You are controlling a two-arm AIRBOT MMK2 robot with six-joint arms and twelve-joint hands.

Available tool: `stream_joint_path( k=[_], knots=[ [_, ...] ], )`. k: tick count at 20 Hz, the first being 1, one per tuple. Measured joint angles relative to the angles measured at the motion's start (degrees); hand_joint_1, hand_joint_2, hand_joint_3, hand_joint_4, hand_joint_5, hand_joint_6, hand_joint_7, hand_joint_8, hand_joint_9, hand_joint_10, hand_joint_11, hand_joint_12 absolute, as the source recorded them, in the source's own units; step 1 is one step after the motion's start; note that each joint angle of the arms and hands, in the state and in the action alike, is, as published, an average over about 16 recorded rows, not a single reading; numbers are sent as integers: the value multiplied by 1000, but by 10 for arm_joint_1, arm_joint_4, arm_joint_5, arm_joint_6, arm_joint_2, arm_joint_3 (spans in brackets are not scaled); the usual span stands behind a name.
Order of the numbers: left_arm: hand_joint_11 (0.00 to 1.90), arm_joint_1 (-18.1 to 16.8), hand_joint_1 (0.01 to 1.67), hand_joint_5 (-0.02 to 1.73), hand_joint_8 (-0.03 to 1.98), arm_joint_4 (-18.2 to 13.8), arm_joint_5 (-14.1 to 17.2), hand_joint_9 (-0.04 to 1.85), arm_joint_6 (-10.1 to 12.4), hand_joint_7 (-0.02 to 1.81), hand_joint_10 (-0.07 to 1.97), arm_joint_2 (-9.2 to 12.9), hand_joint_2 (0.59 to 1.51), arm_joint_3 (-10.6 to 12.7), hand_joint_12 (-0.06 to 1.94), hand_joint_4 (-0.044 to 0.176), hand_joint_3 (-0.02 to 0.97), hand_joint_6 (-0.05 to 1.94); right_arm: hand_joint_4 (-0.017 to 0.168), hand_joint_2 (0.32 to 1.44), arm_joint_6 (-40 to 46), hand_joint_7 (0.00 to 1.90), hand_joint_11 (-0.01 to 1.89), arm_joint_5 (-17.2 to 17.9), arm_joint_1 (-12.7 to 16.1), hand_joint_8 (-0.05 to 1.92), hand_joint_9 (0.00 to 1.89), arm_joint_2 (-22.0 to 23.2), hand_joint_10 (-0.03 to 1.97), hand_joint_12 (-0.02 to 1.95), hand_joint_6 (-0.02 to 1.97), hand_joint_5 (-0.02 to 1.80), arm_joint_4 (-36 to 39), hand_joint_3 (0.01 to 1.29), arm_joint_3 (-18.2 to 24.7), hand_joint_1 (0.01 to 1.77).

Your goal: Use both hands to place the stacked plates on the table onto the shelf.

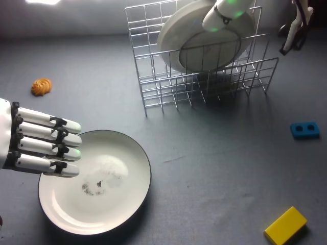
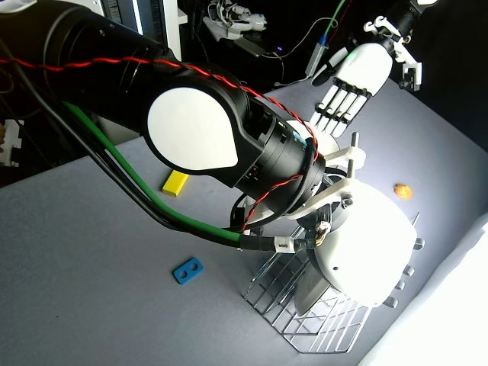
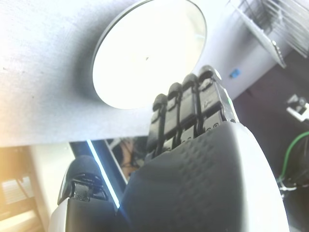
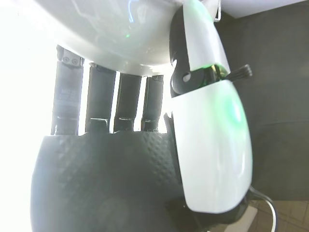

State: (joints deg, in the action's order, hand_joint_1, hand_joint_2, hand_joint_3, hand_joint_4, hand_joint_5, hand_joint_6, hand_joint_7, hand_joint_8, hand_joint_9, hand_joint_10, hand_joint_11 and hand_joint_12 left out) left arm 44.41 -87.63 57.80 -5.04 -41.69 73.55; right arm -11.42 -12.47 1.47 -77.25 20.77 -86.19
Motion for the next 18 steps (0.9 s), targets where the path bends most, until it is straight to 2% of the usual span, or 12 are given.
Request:
stream_joint_path(
  k=[6, 9, 14, 18],
  knots=[
    [16, 17, 20, 106, 15, 4, -11, 27, 0, 79, 13, 0, 1154, 0, -13, 1, 20, 20, 1, 1026, -6, 1008, 635, 18, 11, 342, 1042, 16, 28, 940, 467, 885, 0, 17, 21, 1069],
    [16, 32, 20, 104, 15, 13, -23, 25, 0, 75, 12, 0, 1153, -3, -13, 1, 21, 20, 0, 1021, -17, 955, 549, 41, 15, 220, 969, 30, 25, 944, 305, 844, 0, 17, 40, 1014],
    [16, 56, 20, 97, 15, 34, -49, 21, 0, 67, 12, -2, 1153, -9, -11, 1, 21, 19, -2, 1000, -45, 812, 364, 117, 15, 16, 796, 61, 23, 967, 54, 729, 24, 17, 91, 922],
    [16, 71, 19, 104, 15, 54, -74, 21, 0, 68, 12, -6, 1151, -15, -10, 1, 21, 19, -1, 986, -66, 679, 249, 189, -4, 16, 655, 85, 23, 926, 40, 607, 66, 17, 138, 910]
  ],
)
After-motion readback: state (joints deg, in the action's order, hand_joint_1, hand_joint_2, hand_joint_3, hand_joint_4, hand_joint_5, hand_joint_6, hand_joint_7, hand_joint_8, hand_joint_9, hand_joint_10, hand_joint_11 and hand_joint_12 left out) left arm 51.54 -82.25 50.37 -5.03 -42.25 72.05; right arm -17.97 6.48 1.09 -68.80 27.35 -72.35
